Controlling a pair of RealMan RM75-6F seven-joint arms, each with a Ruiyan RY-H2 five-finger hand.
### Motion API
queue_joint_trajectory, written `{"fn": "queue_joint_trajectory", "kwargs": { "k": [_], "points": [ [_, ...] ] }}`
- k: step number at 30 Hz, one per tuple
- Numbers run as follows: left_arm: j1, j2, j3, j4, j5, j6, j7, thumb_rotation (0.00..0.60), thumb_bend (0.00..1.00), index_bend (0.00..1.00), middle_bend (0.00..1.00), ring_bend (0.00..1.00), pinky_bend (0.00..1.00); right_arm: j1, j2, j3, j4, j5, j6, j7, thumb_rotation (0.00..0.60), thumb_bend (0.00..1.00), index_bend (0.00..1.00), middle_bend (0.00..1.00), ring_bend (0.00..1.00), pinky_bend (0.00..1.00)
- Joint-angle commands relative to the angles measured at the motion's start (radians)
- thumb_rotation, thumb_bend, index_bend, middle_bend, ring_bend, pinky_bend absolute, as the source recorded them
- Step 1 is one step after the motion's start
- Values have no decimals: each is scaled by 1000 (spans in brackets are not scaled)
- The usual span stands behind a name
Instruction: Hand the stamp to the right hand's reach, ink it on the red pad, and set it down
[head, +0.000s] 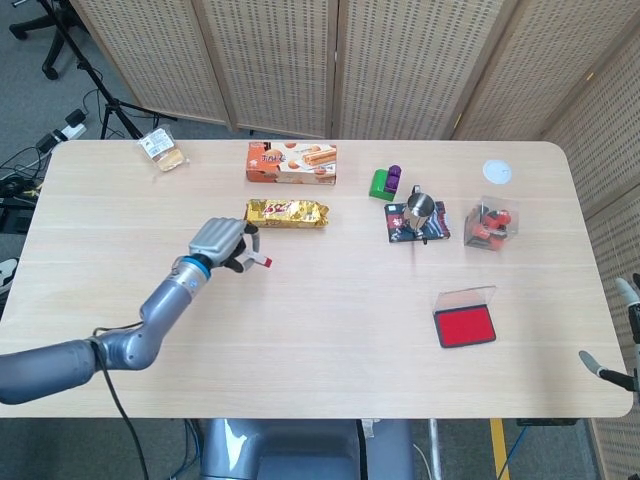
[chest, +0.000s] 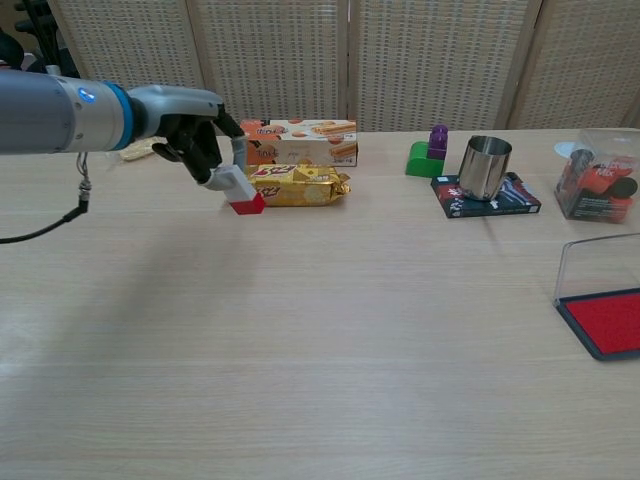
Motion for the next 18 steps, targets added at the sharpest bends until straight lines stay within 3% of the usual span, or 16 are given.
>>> {"fn": "queue_joint_trajectory", "kwargs": {
  "k": [1,3,8,18],
  "points": [
    [-155,-116,-13,-53,-267,120,166,600,352,603,998,1000,992,2,2,0,4,2,-5,9,600,0,0,0,0,0],
    [-218,-196,-32,-16,-372,162,212,600,356,603,998,1000,992,2,5,2,6,7,-8,20,600,0,0,0,0,0],
    [-289,-287,-57,34,-506,245,302,600,358,603,998,1000,992,0,7,7,11,17,-8,31,600,0,0,0,0,0],
    [-309,-341,-75,86,-566,303,401,600,359,603,998,1000,992,-3,14,11,18,23,-7,58,600,0,0,0,0,0]
  ]
}}
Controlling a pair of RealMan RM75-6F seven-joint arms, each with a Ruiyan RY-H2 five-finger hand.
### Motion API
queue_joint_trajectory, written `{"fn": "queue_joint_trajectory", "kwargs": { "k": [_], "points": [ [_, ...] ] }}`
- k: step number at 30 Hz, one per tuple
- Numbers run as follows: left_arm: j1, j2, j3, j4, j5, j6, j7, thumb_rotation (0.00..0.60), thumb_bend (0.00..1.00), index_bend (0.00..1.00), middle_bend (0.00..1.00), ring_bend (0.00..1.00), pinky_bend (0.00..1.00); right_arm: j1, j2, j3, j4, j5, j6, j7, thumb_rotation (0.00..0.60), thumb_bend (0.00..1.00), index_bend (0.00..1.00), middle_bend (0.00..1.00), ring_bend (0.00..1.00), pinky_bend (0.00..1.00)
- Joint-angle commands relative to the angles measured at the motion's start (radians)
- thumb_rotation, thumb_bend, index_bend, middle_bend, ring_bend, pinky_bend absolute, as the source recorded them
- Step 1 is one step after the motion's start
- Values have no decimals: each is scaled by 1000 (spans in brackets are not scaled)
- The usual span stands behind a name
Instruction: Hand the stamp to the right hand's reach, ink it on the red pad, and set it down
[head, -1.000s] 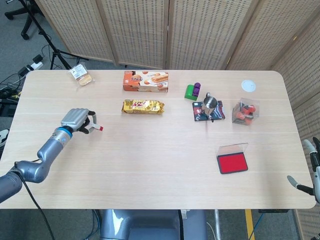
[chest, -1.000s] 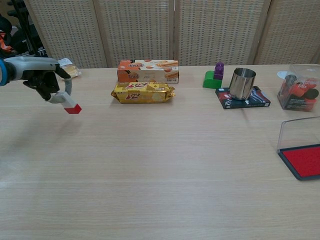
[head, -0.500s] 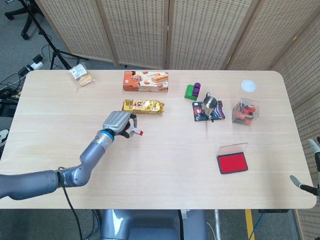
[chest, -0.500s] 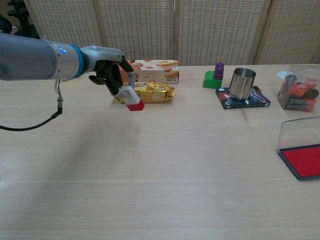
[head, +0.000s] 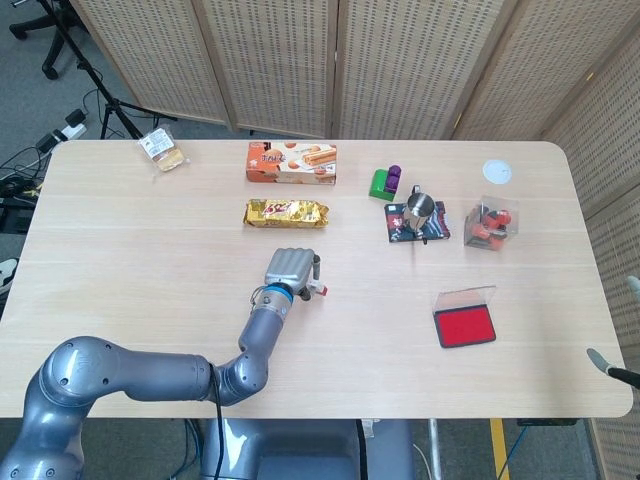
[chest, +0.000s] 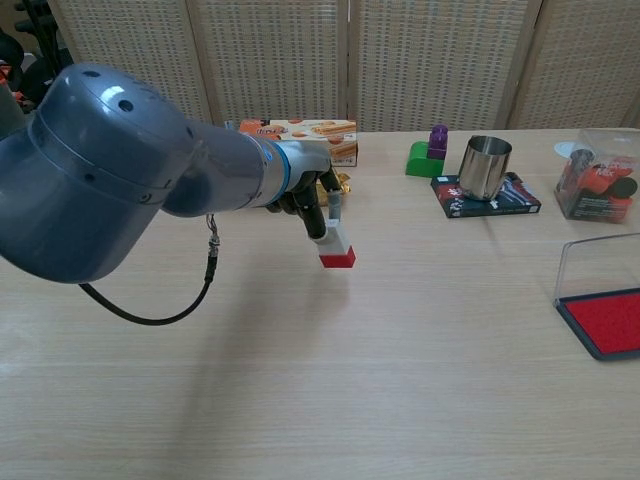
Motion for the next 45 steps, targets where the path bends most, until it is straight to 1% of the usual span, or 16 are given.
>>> {"fn": "queue_joint_trajectory", "kwargs": {
  "k": [1,13,18,24,31,32,36,42,45],
  "points": [
    [8,-9,-10,18,-11,4,14,600,359,603,998,1000,992,-2,1,1,2,1,5,1,600,0,0,0,0,0],
    [24,-59,-44,99,-50,14,94,600,358,603,999,1000,992,-6,7,2,-1,1,8,13,600,0,0,0,0,0],
    [28,-83,-52,131,-40,28,126,600,359,603,999,1000,992,-4,7,3,1,4,1,19,600,0,0,0,0,0],
    [47,-105,-65,170,-23,18,142,600,356,603,999,1000,992,-5,8,3,2,5,1,22,600,0,0,0,0,0],
    [59,-117,-88,182,-24,21,174,600,347,600,999,1000,992,-4,9,4,4,5,-2,27,600,0,0,0,0,0],
    [61,-118,-91,182,-24,21,178,600,344,594,999,1000,992,-4,9,4,4,5,-1,27,600,0,0,0,0,0],
    [65,-121,-95,183,-21,19,190,600,321,514,999,1000,992,-5,10,4,3,4,1,30,600,0,0,0,0,0],
    [75,-134,-99,192,-9,19,203,600,298,474,998,1000,992,-6,10,5,3,4,4,34,600,0,0,0,0,0],
    [81,-131,-107,182,1,17,205,600,271,450,996,1000,992,-7,11,6,4,3,7,38,600,0,0,0,0,0]
  ]
}}
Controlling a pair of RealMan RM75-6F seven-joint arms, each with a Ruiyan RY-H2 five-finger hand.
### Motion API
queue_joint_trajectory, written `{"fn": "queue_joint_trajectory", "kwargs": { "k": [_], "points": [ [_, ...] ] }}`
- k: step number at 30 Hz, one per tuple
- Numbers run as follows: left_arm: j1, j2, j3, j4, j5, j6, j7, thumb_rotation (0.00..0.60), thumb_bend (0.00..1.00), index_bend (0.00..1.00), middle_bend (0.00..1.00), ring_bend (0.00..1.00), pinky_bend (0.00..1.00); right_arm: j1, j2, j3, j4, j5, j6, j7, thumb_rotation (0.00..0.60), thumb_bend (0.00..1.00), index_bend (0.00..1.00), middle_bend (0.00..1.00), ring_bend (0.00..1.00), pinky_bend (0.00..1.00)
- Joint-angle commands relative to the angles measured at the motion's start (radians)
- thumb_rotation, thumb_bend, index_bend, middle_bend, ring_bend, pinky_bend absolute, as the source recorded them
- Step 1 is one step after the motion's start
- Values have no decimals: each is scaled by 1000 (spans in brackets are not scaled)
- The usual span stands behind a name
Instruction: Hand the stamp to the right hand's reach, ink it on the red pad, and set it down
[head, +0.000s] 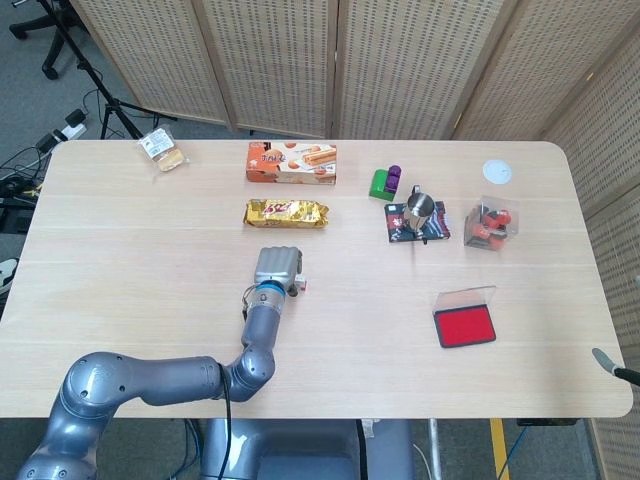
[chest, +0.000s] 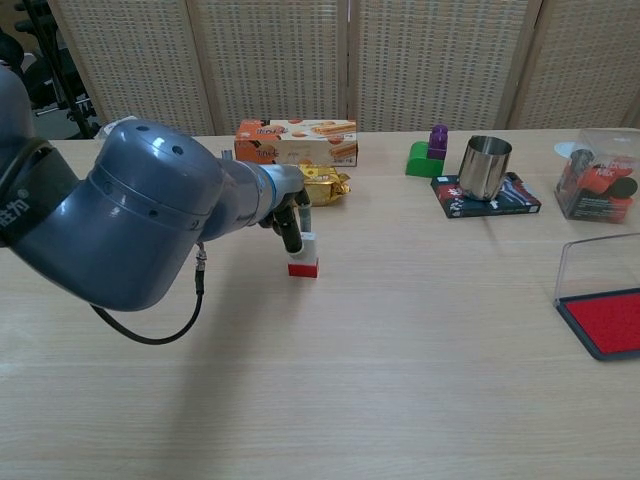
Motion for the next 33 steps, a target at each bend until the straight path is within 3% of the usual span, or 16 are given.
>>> {"fn": "queue_joint_trajectory", "kwargs": {
  "k": [1,8,11,14,16,18,19,21,24,27,33],
  "points": [
    [9,10,-7,-20,7,-3,4,600,259,436,995,1000,992,-1,1,1,1,-1,3,5,600,0,0,0,0,0],
    [36,102,-13,-146,29,7,28,600,156,329,966,1000,991,-3,3,-1,3,-8,7,9,600,0,0,0,0,0],
    [59,191,-3,-252,59,21,41,600,91,228,875,957,973,-4,2,-3,2,-12,10,6,600,0,0,0,0,0],
    [95,303,5,-357,107,29,33,600,61,90,622,761,823,-5,0,-5,0,-15,13,-2,600,0,0,0,0,0],
    [128,394,8,-429,130,12,15,600,56,23,358,544,675,-5,-2,-6,-4,-18,15,-11,600,0,0,0,0,0],
    [163,478,13,-481,173,-3,-12,600,50,0,72,271,443,-5,-4,-8,-7,-22,17,-24,600,0,0,0,0,0],
    [184,516,15,-504,202,-15,-35,600,47,0,10,155,328,-5,-6,-8,-10,-24,19,-31,600,0,0,0,0,0],
    [243,593,21,-535,311,-21,-106,600,43,0,0,32,184,-4,-12,-11,-15,-30,22,-55,600,0,0,0,0,0],
    [333,650,47,-535,519,18,-226,600,37,0,0,0,49,1,-24,-17,-18,-41,21,-93,600,0,0,0,0,0],
    [433,699,80,-536,680,51,-368,600,35,0,0,0,1,10,-34,-18,-21,-44,11,-125,600,0,0,0,0,0],
    [635,802,159,-575,886,196,-566,600,31,0,0,0,0,63,-9,15,-49,-35,-33,-210,600,0,0,0,0,0]
  ]
}}
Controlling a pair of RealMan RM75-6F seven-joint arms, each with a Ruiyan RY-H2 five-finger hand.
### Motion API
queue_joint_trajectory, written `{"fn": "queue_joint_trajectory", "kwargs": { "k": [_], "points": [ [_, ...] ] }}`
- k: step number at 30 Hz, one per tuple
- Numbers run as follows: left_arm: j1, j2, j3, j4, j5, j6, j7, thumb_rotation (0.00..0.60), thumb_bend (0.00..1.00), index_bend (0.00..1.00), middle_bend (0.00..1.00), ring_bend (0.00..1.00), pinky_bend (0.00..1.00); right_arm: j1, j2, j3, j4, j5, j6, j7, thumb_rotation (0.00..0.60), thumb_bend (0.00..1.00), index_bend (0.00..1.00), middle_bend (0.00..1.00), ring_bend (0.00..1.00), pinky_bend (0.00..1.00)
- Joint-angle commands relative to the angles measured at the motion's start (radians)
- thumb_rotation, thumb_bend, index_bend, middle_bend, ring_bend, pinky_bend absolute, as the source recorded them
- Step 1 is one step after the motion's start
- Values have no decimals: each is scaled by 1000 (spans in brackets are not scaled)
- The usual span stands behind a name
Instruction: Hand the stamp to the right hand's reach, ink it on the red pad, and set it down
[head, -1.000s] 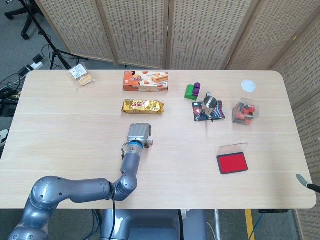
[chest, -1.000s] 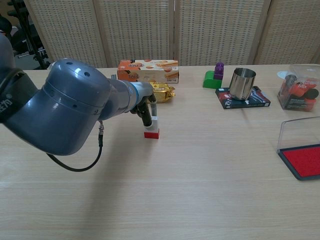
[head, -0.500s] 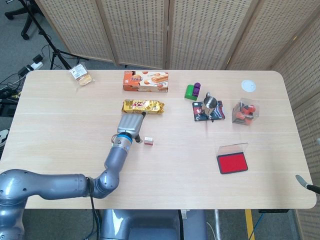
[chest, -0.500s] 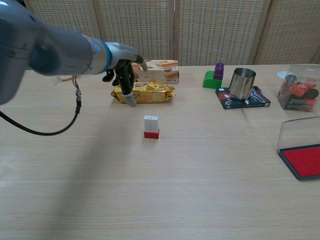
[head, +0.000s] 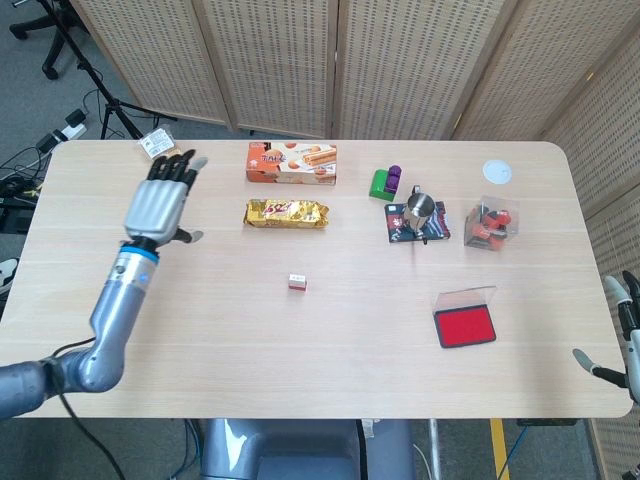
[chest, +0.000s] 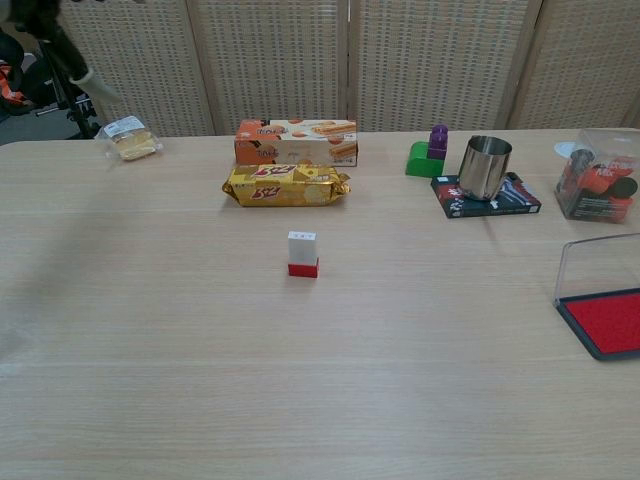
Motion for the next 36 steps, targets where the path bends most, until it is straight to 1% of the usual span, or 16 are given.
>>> {"fn": "queue_joint_trajectory", "kwargs": {
  "k": [1,6,7,9,10,11,12,13,15,17,18,22,26,28,33,36],
  "points": [
    [200,113,90,-47,186,171,-150,600,30,0,0,0,0,45,27,30,-30,8,-37,-74,600,0,0,0,0,0],
    [311,180,149,-169,199,260,-149,600,34,0,0,0,0,160,74,84,-89,15,-154,-174,600,0,0,1,0,0],
    [320,191,155,-186,200,264,-147,600,35,0,0,0,0,175,80,89,-97,22,-174,-181,600,0,0,23,0,0],
    [349,219,173,-235,210,277,-145,600,39,0,0,0,0,251,90,116,-124,29,-262,-198,600,0,0,147,94,56],
    [356,224,177,-246,214,278,-148,600,41,0,0,0,0,271,89,123,-124,34,-287,-197,600,0,0,262,214,162],
    [363,231,181,-258,220,276,-153,600,43,0,0,0,0,301,85,132,-122,40,-322,-193,600,0,0,378,358,320],
    [368,238,185,-268,228,273,-160,600,45,0,0,0,0,335,80,141,-120,54,-369,-183,600,0,0,430,421,405],
    [372,242,186,-272,234,271,-164,600,47,0,0,0,0,357,78,146,-120,69,-405,-174,600,0,0,521,524,572],
    [378,248,188,-276,250,269,-175,600,51,0,0,0,0,408,77,161,-128,114,-490,-155,600,0,0,642,652,778],
    [387,251,187,-276,263,268,-191,600,54,0,0,0,0,462,76,180,-144,166,-569,-151,600,0,0,755,779,937],
    [393,253,186,-277,267,268,-205,600,54,0,0,0,0,497,69,192,-151,194,-603,-176,600,0,0,787,816,968],
    [408,271,175,-282,276,267,-235,600,60,0,0,0,0,626,13,224,-206,370,-695,-316,600,0,0,906,964,1000],
    [416,286,169,-285,277,254,-257,600,60,0,0,0,0,750,-57,227,-248,618,-720,-454,600,0,5,960,1000,1000],
    [418,294,164,-284,276,243,-269,600,60,0,0,0,0,819,-96,220,-263,760,-704,-522,600,0,37,975,1000,1000],
    [421,311,147,-278,252,218,-298,600,63,0,0,0,0,990,-229,199,-251,1034,-588,-682,600,0,206,996,1000,1000],
    [423,320,139,-274,242,205,-311,600,63,0,0,0,0,1060,-309,191,-219,1134,-512,-753,600,0,275,1000,1000,1000]
  ]
}}
